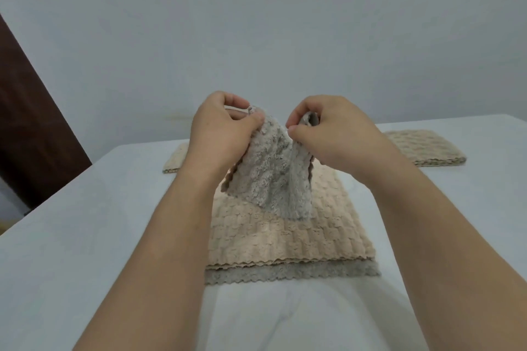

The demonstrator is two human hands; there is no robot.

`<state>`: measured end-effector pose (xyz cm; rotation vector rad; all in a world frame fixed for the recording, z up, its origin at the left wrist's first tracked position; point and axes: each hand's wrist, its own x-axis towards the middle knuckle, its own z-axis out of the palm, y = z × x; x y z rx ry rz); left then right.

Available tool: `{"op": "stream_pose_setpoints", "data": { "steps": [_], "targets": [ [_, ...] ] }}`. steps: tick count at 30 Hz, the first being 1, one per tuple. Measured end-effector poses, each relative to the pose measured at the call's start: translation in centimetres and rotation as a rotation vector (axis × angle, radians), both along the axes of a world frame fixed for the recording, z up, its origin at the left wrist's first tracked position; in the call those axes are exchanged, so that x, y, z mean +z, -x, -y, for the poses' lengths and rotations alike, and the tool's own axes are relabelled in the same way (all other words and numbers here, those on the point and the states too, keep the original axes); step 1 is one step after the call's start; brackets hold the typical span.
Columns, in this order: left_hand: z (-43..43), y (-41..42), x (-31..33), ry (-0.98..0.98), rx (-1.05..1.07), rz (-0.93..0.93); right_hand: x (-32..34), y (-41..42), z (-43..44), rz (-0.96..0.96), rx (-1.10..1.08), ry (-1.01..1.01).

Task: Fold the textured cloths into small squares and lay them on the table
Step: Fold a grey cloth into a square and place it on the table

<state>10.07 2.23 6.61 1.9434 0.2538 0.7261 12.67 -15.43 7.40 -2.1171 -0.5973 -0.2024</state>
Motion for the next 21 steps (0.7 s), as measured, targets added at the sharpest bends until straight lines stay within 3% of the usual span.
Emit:
{"op": "stream_pose_setpoints", "data": {
  "steps": [4, 9, 21],
  "targets": [
    [-0.2, 0.8, 0.1, 0.079, -0.077, -0.065, 0.3, 0.1, 0.7, -0.137, 0.09, -0.017],
    [-0.5, 1.5, -0.6, 0.035, -0.065, -0.032, 1.2, 0.4, 2.2, -0.175, 0.244, 0.14],
    [0.5, 1.9, 0.2, 0.017, -0.138, 0.008, 0.1, -0.6, 1.8, 0.141, 0.131, 0.196]
  ]
}}
